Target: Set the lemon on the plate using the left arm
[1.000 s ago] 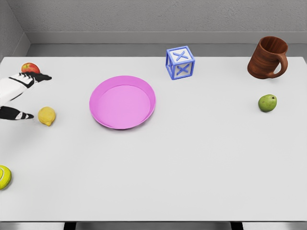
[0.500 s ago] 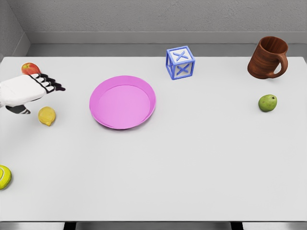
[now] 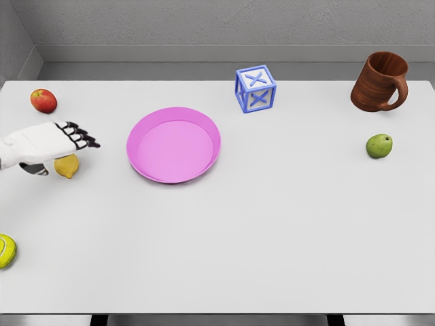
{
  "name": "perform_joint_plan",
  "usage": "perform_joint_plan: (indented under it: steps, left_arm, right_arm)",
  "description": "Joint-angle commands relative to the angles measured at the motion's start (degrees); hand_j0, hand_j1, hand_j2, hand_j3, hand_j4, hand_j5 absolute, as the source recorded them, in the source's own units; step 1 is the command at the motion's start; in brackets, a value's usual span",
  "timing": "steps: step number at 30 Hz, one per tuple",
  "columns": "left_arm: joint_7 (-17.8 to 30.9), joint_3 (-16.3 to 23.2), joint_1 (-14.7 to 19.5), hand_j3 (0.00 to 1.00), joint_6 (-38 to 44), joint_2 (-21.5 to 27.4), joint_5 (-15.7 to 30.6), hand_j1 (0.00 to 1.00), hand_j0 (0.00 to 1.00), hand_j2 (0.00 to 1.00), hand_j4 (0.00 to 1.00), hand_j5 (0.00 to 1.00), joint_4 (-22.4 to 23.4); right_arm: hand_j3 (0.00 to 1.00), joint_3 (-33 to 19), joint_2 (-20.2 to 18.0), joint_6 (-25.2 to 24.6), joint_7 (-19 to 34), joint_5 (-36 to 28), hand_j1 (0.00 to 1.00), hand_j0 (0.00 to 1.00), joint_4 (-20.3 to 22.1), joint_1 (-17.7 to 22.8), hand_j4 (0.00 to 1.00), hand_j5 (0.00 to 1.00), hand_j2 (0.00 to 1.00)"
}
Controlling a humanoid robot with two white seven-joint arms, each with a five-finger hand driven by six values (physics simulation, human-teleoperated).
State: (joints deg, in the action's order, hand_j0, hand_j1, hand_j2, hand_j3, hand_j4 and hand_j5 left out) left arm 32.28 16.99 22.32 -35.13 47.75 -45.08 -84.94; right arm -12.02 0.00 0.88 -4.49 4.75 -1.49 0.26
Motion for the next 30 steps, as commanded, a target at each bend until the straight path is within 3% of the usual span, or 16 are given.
perform_joint_plan:
  steps: [1,9,14,25,27,30]
  left_arm:
    - [0.0,1.2,0.0,1.00,0.1,0.1,0.2,1.00,1.00,1.00,1.00,1.00,0.3]
    - [0.0,2.7,1.8,1.00,0.1,-0.5,-1.9,1.00,1.00,1.00,1.00,1.00,5.0]
    - [0.0,2.7,2.0,0.82,0.1,-0.5,-3.1,0.82,0.82,0.82,0.82,0.82,5.0]
    - [-0.1,3.8,2.5,0.80,0.1,-1.1,-2.9,0.80,0.80,0.80,0.80,0.80,4.8]
    - [0.0,4.1,2.5,0.72,0.1,-1.1,-3.0,0.72,0.72,0.72,0.72,0.72,4.7]
    - [0.0,5.7,2.9,0.68,0.1,-1.0,-3.0,0.68,0.68,0.68,0.68,0.68,4.6]
  right_arm:
    - [1.00,0.0,0.0,0.0,0.0,0.0,1.00,1.00,0.0,0.0,1.00,1.00,1.00]
    - [1.00,0.0,0.0,0.0,0.0,0.0,1.00,1.00,0.0,0.0,1.00,1.00,1.00]
    - [1.00,0.0,0.0,0.0,0.0,0.0,1.00,1.00,0.0,0.1,1.00,1.00,1.00]
    - [1.00,0.0,0.0,0.0,0.0,0.0,1.00,1.00,0.0,0.1,1.00,1.00,1.00]
    - [1.00,0.0,0.0,0.0,0.0,0.0,1.00,1.00,0.0,0.1,1.00,1.00,1.00]
    - [1.00,0.0,0.0,0.0,0.0,0.0,1.00,1.00,0.0,0.1,1.00,1.00,1.00]
